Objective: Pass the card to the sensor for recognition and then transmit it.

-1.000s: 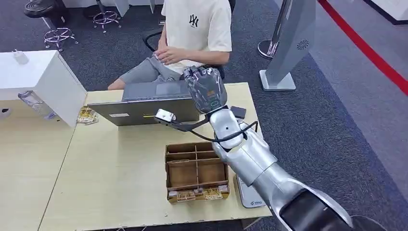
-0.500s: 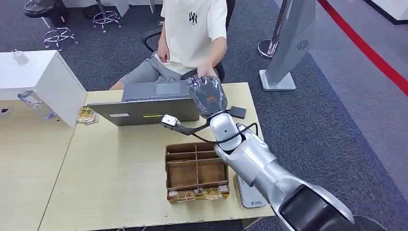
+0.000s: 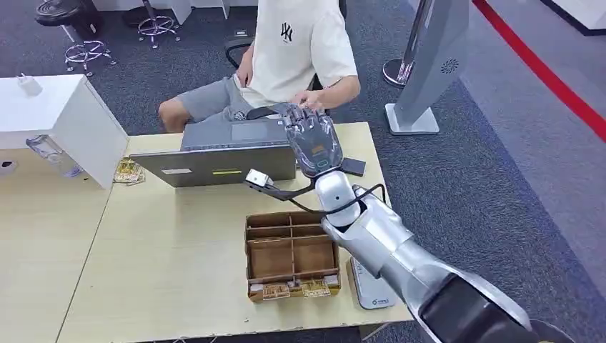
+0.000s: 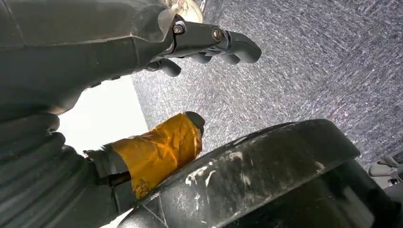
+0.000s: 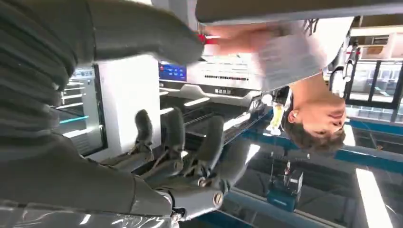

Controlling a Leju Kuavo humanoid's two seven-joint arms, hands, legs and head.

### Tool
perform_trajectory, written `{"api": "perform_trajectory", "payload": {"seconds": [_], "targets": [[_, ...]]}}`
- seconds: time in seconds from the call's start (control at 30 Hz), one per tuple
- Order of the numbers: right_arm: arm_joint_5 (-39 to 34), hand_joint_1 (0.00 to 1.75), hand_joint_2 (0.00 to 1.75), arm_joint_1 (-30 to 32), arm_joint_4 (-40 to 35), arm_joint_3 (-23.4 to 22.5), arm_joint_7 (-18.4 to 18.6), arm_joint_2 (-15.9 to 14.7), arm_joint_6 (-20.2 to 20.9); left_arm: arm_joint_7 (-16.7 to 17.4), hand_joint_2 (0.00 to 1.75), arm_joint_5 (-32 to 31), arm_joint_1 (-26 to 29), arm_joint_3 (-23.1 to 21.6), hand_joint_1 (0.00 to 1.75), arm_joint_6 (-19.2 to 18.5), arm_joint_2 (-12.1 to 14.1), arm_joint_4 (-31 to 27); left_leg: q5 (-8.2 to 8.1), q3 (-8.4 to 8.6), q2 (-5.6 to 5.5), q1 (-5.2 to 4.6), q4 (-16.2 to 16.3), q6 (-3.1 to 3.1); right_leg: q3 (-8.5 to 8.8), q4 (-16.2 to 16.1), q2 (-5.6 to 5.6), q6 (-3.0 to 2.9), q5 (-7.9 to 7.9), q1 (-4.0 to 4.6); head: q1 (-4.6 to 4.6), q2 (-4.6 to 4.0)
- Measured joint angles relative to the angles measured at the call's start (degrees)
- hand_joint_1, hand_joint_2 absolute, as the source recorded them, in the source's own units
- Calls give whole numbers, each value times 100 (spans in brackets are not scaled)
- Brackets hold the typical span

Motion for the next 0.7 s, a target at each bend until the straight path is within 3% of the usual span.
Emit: {"api": "perform_trajectory", "payload": {"seconds": [0.23, 0.3, 0.47, 0.63, 0.7], "targets": [[0, 0, 175, 390, -1115, 7, 214, -212, -2, 0, 175, 81, 26, 0, 0, 53, -4, 0, 0, 0, 0, 0, 0, 0, 0, 0, 0, 0, 0, 0, 0, 0], [0, 0, 175, 624, -1635, -41, 112, -260, -4, 0, 175, 131, 43, 0, 0, 92, -4, 0, -1, 0, 0, 0, 0, 0, 0, -1, 0, 0, 0, 0, -2, 0], [-2, 0, 175, 1608, -3140, -608, -821, -247, -13, -20, 175, 260, 93, 0, 0, 162, -9, 0, -2, -10, -11, 0, -1, 0, -4, -2, -10, -1, -4, 1, 0, 0], [-120, 0, 175, 2621, -4490, -1191, -1804, -13, -15, -52, 175, 404, 128, 0, 0, 234, -11, 0, -5, -14, -12, 0, -2, -1, -9, -2, -11, -1, -4, 1, 2, 0], [-431, 0, 175, 3106, -5014, -1461, -2604, 150, -15, -74, 175, 461, 142, 0, 0, 282, -11, 0, -5, -15, -14, 0, -2, -1, -10, -2, -13, -1, -6, 1, 2, 0]]}}
